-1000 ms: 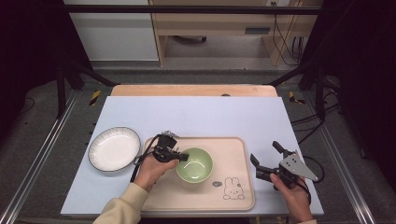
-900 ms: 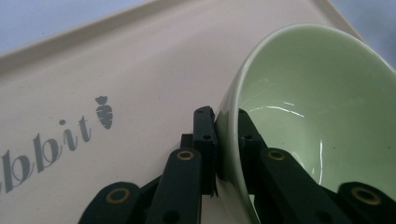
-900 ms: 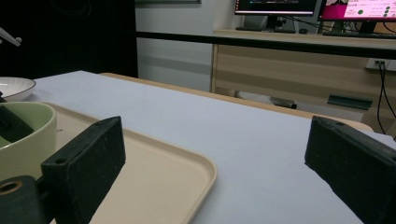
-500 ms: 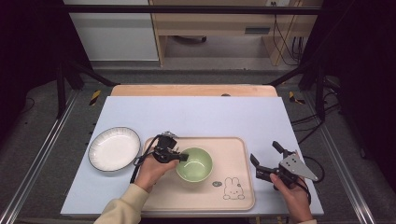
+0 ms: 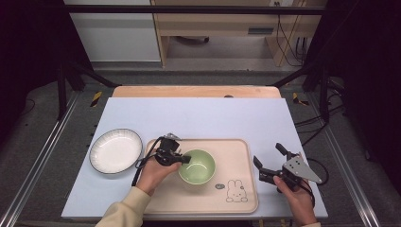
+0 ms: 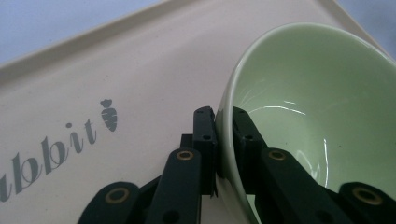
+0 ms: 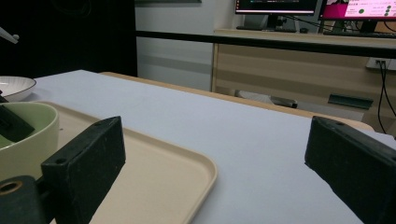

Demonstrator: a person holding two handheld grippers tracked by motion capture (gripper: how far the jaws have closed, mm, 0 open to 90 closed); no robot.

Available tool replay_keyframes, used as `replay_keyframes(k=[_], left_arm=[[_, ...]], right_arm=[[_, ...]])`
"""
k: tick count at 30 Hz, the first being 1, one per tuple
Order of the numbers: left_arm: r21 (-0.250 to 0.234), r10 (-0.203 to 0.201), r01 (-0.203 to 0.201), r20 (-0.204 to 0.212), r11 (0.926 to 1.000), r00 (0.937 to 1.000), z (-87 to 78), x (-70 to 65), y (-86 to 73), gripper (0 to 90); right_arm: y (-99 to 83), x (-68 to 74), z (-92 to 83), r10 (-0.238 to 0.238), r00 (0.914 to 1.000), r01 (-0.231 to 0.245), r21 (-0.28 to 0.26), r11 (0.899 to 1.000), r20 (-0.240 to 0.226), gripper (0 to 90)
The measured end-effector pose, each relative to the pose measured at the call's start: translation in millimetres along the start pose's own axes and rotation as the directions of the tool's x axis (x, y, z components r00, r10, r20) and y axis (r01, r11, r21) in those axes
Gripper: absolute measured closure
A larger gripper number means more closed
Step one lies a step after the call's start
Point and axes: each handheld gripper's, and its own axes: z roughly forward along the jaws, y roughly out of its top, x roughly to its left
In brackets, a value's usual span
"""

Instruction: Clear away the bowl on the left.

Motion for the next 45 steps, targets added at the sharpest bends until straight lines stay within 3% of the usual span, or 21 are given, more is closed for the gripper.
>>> replay_keyframes(k=[2, 3, 4, 5, 13, 15, 19, 28, 29, 36, 38, 45], left_arm=[[-0.008, -0.017, 0.017, 0.005, 0.9998, 0.9998, -1.7, -2.0, 0.2, 79.6], [-0.016, 0.001, -0.001, -0.008, 0.9999, 1.0000, -2.5, -1.1, 1.0, 78.7], [-0.007, -0.020, 0.020, -0.012, 0.9998, 0.9997, -3.9, -3.1, 0.7, 78.7], [-0.015, -0.001, 0.001, -0.016, 0.9999, 0.9999, -4.1, -3.1, 1.3, 77.5], [-0.023, 0.009, -0.010, -0.048, 0.9997, 0.9988, -5.6, -6.2, 2.1, 67.1], [-0.024, 0.008, -0.009, -0.049, 0.9997, 0.9988, -6.3, -7.2, 2.5, 58.0], [-0.031, 0.021, -0.023, -0.054, 0.9993, 0.9983, -7.4, -8.6, 3.2, 52.2], [-0.098, 0.052, -0.060, -0.085, 0.9933, 0.9950, -15.0, -14.8, 5.5, 35.9], [-0.107, 0.076, -0.085, -0.092, 0.9906, 0.9929, -17.4, -15.8, 6.3, 34.0], [-0.171, 0.119, -0.135, -0.099, 0.9759, 0.9879, -21.5, -18.4, 6.3, 19.6], [-0.202, 0.141, -0.158, -0.097, 0.9664, 0.9852, -23.2, -21.6, 6.9, 16.9], [-0.240, 0.218, -0.242, -0.122, 0.9401, 0.9683, -27.3, -28.8, 8.7, 12.1]], right_arm=[[-0.1, -0.3, 0.0, -0.001, 1.0000, 0.001, 0.000, 1.000, 0.000, 5.2], [-0.1, -0.2, -0.2, -0.001, 1.0000, 0.001, 0.003, 1.000, -0.002, 5.2], [-0.1, -0.2, -0.2, -0.001, 1.0000, 0.001, 0.003, 1.000, -0.002, 5.2], [0.0, 0.1, -0.1, -0.001, 1.0000, 0.001, 0.004, 1.000, -0.003, 5.2], [0.0, 0.0, -0.2, 0.000, 1.0000, 0.000, 0.003, 1.000, -0.003, 5.2], [-0.2, 0.0, 0.0, -0.006, 1.0000, 0.006, 0.007, 1.000, -0.002, 5.2], [-0.2, -0.1, 0.0, -0.005, 1.0000, 0.005, 0.004, 1.000, -0.003, 5.2], [-0.3, -0.1, 0.2, -0.006, 1.0000, 0.006, 0.008, 1.000, -0.003, 5.2], [-0.3, 0.2, 0.3, -0.006, 1.0000, 0.006, 0.007, 1.000, -0.003, 5.2], [-0.4, 0.3, 0.3, -0.006, 1.0000, 0.006, 0.008, 1.000, -0.003, 5.2], [-0.6, 0.5, 0.8, -0.006, 1.0000, 0.006, 0.008, 1.000, -0.004, 5.2], [-0.6, 0.3, 0.7, -0.005, 1.0000, 0.005, 0.008, 1.000, -0.004, 5.2]])
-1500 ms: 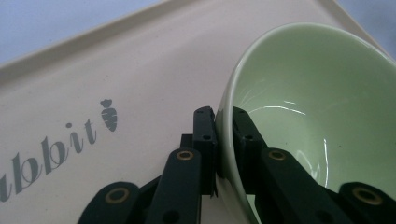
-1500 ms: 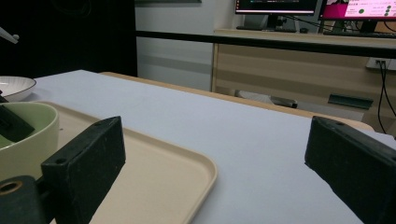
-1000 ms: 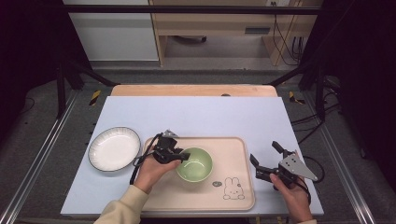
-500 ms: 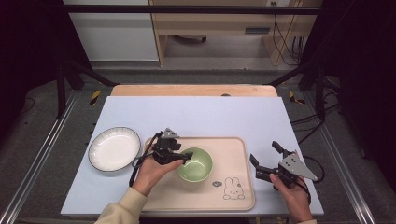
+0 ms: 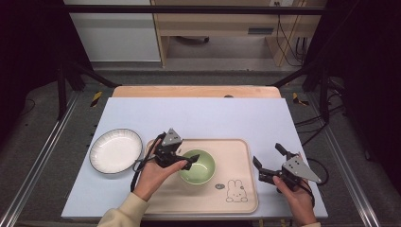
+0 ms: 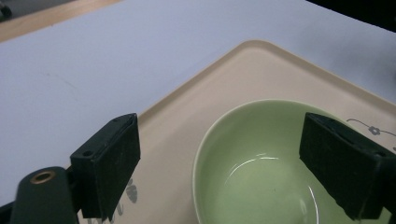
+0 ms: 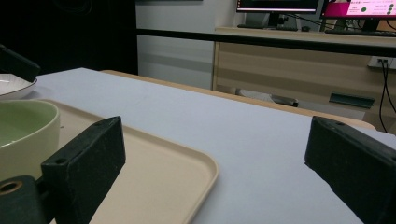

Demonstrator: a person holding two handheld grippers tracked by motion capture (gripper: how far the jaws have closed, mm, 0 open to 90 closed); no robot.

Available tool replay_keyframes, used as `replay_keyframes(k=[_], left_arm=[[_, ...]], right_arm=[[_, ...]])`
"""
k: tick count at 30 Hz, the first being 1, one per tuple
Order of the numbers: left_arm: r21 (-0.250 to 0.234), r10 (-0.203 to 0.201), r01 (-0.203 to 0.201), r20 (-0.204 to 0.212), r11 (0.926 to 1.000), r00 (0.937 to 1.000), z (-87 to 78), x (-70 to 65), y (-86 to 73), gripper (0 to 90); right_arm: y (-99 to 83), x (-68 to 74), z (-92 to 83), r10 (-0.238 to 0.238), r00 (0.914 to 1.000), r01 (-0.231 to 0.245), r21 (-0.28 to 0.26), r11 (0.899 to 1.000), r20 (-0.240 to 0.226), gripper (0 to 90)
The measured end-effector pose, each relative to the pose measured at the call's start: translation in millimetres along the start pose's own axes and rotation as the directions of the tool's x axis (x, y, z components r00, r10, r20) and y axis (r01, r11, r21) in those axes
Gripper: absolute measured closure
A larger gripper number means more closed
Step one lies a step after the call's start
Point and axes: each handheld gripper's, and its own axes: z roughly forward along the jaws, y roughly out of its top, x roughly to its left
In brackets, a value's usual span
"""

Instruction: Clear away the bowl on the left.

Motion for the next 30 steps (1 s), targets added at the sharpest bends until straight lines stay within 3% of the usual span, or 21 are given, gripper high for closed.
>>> replay_keyframes(k=[8, 17, 19, 30], left_arm=[[-0.043, 0.047, -0.046, 0.008, 0.9980, 0.9989, -3.9, -4.9, 2.5, 10.6], [-0.073, 0.066, -0.064, 0.027, 0.9953, 0.9974, -6.5, -10.1, 4.4, 9.8], [-0.102, 0.081, -0.077, 0.037, 0.9919, 0.9960, -7.6, -12.3, 5.0, 9.8], [-0.194, 0.067, -0.045, 0.109, 0.9799, 0.9918, -12.7, -16.4, 3.9, 8.7]], right_arm=[[-0.2, 0.2, 0.3, 0.001, 1.0000, -0.001, 0.000, 1.000, -0.001, 5.2], [-0.4, 0.4, 0.5, 0.002, 1.0000, -0.002, 0.002, 1.000, -0.001, 5.2], [-0.3, 0.2, 0.2, 0.003, 1.0000, -0.003, 0.000, 1.000, 0.000, 5.2], [0.1, 0.8, -0.8, 0.005, 1.0000, -0.005, 0.002, 1.000, -0.001, 5.2]])
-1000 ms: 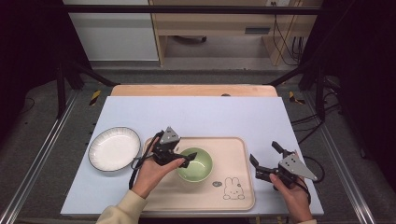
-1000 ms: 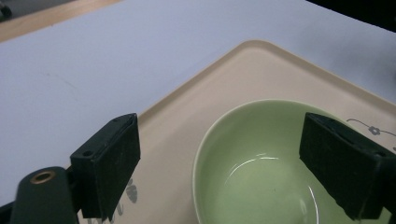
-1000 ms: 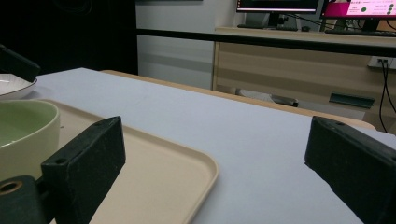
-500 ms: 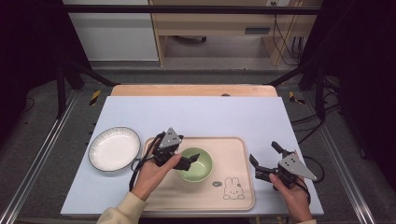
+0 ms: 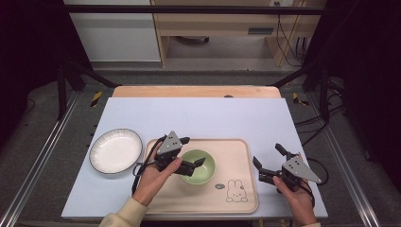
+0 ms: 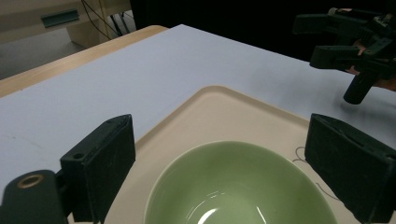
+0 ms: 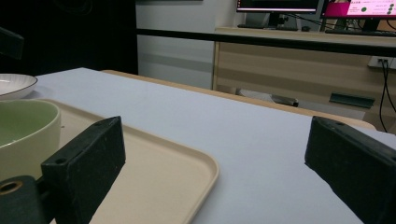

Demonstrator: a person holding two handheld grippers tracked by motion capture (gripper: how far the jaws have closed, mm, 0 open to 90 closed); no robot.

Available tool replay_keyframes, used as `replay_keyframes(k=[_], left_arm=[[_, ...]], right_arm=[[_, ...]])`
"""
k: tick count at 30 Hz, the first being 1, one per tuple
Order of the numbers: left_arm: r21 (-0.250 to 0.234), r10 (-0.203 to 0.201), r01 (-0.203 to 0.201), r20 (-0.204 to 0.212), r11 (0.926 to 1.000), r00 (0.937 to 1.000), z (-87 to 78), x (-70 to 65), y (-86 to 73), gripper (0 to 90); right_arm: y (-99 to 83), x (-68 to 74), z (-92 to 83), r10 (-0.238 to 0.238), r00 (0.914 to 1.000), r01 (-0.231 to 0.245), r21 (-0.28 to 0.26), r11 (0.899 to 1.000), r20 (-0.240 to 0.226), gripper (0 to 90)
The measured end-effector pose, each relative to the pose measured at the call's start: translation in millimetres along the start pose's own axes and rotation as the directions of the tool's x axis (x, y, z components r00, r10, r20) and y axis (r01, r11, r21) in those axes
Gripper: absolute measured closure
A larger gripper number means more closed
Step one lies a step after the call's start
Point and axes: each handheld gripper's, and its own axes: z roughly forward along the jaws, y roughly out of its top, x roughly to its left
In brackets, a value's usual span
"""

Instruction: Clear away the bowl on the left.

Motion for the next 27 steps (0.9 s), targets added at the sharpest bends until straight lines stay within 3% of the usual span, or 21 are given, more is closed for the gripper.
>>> replay_keyframes(k=[10, 19, 27], left_arm=[[-0.048, 0.015, -0.012, 0.057, 0.9988, 0.9983, -6.6, -5.3, 2.3, 2.4], [-0.073, 0.016, -0.012, 0.059, 0.9972, 0.9982, -21.0, -4.1, -0.4, 2.3], [-0.111, 0.026, -0.022, 0.034, 0.9936, 0.9991, -40.5, 4.4, -11.8, 2.8]], right_arm=[[-0.2, -0.7, 0.4, -0.006, 1.0000, 0.006, -0.002, 1.000, 0.002, 5.2], [-0.2, -0.7, 0.3, -0.004, 1.0000, 0.004, -0.004, 1.000, 0.002, 5.2], [-0.6, 0.1, 0.9, -0.007, 1.0000, 0.007, -0.001, 1.000, 0.001, 5.2]])
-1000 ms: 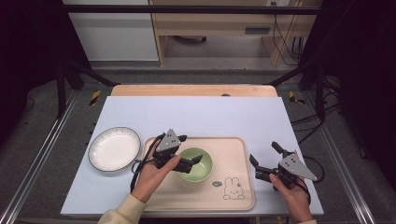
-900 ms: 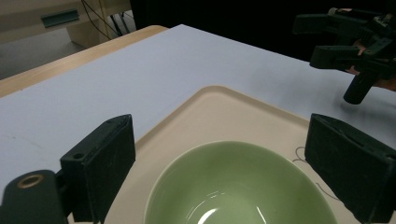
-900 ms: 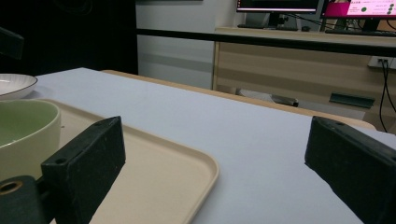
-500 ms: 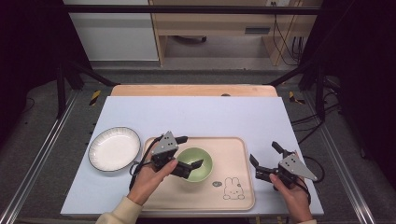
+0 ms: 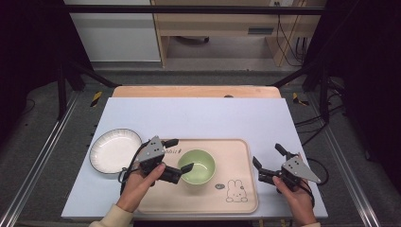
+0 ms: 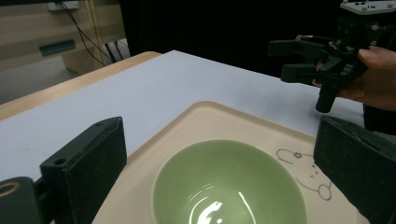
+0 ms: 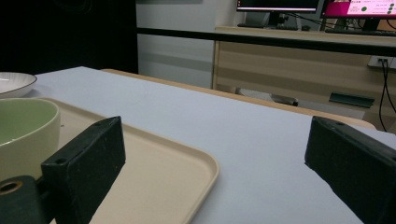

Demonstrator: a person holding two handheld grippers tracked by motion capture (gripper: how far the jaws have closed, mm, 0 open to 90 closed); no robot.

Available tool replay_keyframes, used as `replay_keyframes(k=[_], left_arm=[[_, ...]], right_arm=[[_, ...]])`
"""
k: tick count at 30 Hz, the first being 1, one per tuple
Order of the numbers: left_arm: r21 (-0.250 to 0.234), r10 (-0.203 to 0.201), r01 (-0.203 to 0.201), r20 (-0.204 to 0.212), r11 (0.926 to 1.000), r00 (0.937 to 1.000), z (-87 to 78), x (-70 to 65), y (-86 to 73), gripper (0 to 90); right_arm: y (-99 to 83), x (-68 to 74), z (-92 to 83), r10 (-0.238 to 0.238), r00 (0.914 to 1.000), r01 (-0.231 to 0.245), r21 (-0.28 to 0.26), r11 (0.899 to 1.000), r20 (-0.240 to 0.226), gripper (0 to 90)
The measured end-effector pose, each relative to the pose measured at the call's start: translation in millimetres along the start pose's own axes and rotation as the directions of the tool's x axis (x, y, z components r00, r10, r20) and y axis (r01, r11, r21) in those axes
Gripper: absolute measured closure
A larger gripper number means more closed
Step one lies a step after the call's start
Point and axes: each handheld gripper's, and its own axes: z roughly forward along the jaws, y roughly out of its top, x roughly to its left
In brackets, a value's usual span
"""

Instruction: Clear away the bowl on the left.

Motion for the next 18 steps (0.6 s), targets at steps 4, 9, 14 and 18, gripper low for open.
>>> replay_keyframes(k=[4, 9, 14, 18], left_arm=[[-0.026, -0.010, 0.009, -0.028, 0.9996, 0.9996, -14.8, 11.2, -9.9, 2.9], [-0.045, -0.015, 0.012, -0.067, 0.9989, 0.9976, -30.8, 19.6, -17.4, 3.1], [-0.056, -0.019, 0.014, -0.094, 0.9983, 0.9954, -42.2, 25.5, -21.5, 3.2], [-0.063, -0.012, 0.005, -0.112, 0.9980, 0.9936, -54.3, 30.3, -25.2, 3.2]], right_arm=[[-0.2, 0.4, 0.1, 0.003, 1.0000, -0.003, 0.003, 1.000, -0.001, 5.2], [-0.2, -0.3, -0.4, 0.003, 1.0000, -0.003, 0.003, 1.000, 0.002, 5.2], [-0.2, -0.4, -0.3, 0.003, 1.0000, -0.003, 0.003, 1.000, 0.003, 5.2], [-0.3, -0.5, -0.6, 0.002, 1.0000, -0.002, 0.003, 1.000, 0.004, 5.2]])
